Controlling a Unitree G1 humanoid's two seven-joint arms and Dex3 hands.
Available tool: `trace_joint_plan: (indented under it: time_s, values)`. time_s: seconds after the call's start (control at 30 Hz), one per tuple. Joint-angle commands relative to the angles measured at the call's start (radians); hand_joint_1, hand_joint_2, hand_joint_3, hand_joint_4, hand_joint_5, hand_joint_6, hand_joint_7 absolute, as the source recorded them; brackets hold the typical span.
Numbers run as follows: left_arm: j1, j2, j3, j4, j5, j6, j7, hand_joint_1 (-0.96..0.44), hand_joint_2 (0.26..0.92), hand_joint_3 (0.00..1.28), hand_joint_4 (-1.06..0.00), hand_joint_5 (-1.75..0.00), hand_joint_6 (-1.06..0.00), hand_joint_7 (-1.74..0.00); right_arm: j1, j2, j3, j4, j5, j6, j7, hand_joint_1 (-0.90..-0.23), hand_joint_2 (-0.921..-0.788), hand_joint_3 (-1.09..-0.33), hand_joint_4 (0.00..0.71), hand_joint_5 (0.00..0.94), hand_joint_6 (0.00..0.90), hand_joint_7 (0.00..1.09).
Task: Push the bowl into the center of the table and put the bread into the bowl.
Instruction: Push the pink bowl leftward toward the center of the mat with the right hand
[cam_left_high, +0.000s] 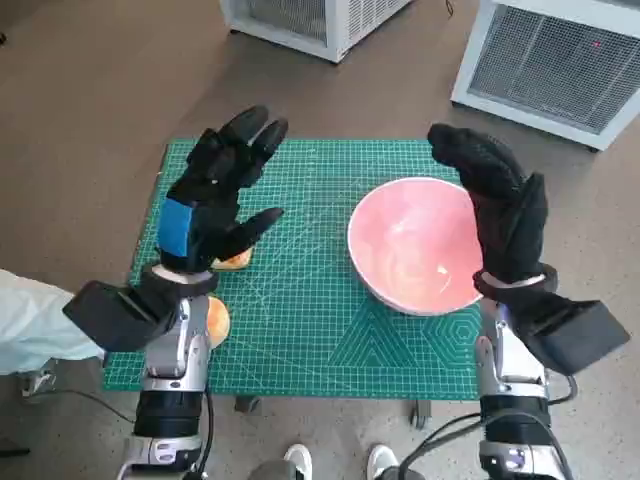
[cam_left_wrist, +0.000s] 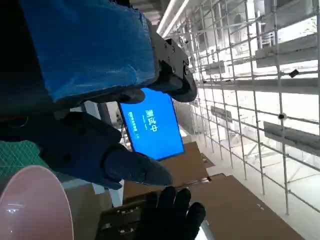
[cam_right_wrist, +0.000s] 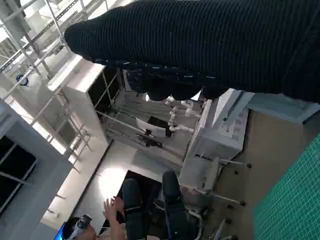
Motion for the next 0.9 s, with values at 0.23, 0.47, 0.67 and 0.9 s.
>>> trace_joint_plan:
  time_s: [0.23, 0.47, 0.67, 0.9]
  values:
    - [0.005, 0.002, -0.009, -0.024, 0.013, 0.009, 0.01, -0.43, 0.921, 0.11, -0.41, 0.0, -0.29, -0.41, 0.03, 0.003, -0.002, 0.001, -0.003, 0.009, -0.005, -0.718, -0.921, -0.755, 0.245, 0.003, 0.117, 0.41]
    - [0.01, 0.004, -0.01, -0.029, 0.014, 0.009, 0.008, -0.43, 0.921, 0.11, -0.41, 0.0, -0.29, -0.42, 0.035, 0.004, -0.001, -0.005, -0.008, 0.008, -0.009, -0.718, -0.921, -0.755, 0.244, 0.003, 0.115, 0.4]
    - [0.01, 0.004, -0.011, -0.031, 0.014, 0.011, 0.008, -0.43, 0.921, 0.12, -0.41, 0.0, -0.28, -0.42, 0.038, 0.005, -0.001, -0.009, -0.005, 0.01, -0.008, -0.718, -0.921, -0.755, 0.243, 0.002, 0.116, 0.4]
    - [0.014, 0.002, -0.011, -0.035, 0.006, 0.02, 0.005, -0.43, 0.921, 0.12, -0.4, 0.0, -0.28, -0.42, 0.041, 0.005, 0.0, -0.011, -0.005, 0.011, -0.009, -0.718, -0.921, -0.756, 0.243, 0.001, 0.116, 0.4]
